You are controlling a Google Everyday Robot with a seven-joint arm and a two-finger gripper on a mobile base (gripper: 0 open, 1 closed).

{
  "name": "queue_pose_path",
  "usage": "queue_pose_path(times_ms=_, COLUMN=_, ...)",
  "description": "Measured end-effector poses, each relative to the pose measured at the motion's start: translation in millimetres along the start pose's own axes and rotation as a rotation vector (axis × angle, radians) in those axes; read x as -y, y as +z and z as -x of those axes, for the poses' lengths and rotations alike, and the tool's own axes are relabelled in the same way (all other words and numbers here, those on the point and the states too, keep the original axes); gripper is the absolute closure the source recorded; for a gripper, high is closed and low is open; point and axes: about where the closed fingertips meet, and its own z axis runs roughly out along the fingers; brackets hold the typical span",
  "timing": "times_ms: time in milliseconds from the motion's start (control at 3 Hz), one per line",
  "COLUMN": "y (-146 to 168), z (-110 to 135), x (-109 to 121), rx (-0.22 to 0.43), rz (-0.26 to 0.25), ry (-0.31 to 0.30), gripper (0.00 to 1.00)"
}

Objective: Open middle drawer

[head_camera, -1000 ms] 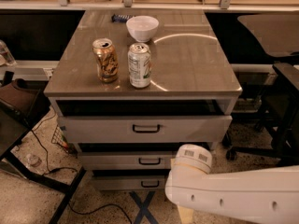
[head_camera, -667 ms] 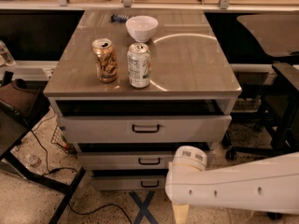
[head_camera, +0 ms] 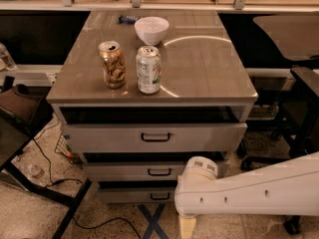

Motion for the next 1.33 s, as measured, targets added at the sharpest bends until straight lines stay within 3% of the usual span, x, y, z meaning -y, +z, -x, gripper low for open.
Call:
queue_pose_path(times_ms=667, y=50, z=31, x=32, rx=0.093, rz=0.013, ry=-0.048, gripper=0.00)
queue_pose_path(times_ms=1333, y=79, z=47, x=47, rx=0.144, rz=0.013, ry=-0.074, gripper=0.00)
